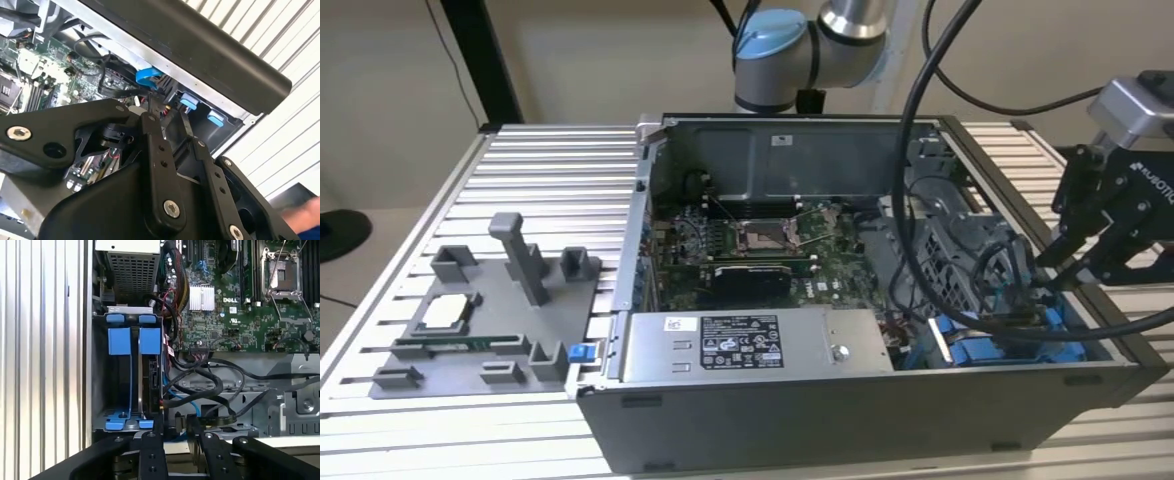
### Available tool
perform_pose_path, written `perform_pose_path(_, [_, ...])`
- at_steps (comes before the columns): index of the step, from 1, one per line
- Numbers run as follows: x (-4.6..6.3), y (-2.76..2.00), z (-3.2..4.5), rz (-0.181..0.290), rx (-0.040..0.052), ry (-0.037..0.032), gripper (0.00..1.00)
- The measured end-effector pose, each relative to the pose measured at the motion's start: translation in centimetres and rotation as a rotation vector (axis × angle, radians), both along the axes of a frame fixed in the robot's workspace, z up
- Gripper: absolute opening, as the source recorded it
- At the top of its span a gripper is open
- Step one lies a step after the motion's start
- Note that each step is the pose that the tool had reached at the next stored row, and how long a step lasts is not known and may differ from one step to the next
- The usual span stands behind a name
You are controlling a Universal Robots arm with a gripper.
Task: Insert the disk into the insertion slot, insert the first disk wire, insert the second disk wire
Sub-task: 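Insert the second disk wire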
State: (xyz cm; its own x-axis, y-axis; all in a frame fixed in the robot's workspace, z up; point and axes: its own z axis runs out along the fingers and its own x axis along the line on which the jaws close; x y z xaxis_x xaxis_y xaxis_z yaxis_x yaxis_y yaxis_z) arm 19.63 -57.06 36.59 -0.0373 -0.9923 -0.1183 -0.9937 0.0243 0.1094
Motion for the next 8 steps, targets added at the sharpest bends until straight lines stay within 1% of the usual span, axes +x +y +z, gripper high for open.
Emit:
perform_pose_path(6, [0.10, -0.07, -0.43, 0.002, 0.0124, -0.0002, 1.00])
perform_pose_path(8, [0.13, -0.08, -0.55, 0.005, 0.0157, -0.0014, 1.00])
